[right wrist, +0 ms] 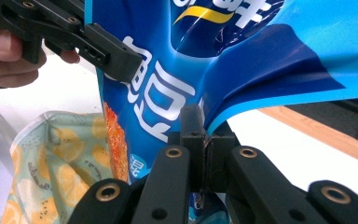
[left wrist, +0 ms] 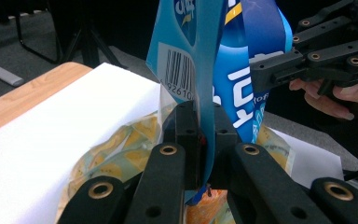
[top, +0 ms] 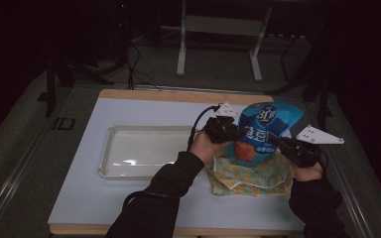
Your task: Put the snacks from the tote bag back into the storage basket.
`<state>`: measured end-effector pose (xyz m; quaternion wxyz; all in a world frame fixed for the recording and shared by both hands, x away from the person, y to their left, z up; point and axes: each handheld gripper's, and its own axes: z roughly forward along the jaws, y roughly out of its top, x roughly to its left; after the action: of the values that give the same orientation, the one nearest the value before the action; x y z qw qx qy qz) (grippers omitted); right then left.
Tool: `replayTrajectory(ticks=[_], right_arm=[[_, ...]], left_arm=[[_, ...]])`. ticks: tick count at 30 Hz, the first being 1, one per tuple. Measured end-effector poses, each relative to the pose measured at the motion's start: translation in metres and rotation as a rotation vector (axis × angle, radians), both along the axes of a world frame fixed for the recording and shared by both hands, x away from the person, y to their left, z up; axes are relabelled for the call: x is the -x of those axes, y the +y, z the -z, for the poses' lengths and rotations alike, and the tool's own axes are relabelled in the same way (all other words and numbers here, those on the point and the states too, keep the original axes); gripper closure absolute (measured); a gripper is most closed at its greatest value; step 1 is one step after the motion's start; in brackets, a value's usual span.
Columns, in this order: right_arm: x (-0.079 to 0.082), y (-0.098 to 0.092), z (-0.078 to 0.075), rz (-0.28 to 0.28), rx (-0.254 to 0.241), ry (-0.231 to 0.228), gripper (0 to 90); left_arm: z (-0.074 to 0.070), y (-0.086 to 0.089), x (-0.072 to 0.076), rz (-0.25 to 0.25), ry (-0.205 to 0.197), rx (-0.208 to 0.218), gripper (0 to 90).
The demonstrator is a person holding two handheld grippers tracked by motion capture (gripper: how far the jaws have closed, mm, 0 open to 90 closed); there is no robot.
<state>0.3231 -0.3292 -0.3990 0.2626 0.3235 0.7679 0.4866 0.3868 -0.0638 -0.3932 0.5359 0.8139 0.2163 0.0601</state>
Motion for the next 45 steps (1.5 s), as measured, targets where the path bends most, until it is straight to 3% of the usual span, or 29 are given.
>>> replayTrajectory(ticks=[27,36,45], right_arm=[[-0.003,0.024,-0.058,-0.016,0.015,-0.076,88.9],[-0.008,0.036,-0.068,-0.03,0.009,-0.089,89.0],[-0.019,0.058,-0.071,-0.049,0.011,-0.085,89.0]], left_arm=[[-0.059,0.025,0.003,-0.036,-0.046,0.018,87.3],[-0.068,0.038,0.001,-0.06,-0.052,0.025,87.3],[-0.069,0.062,-0.002,-0.089,-0.053,0.025,87.3]])
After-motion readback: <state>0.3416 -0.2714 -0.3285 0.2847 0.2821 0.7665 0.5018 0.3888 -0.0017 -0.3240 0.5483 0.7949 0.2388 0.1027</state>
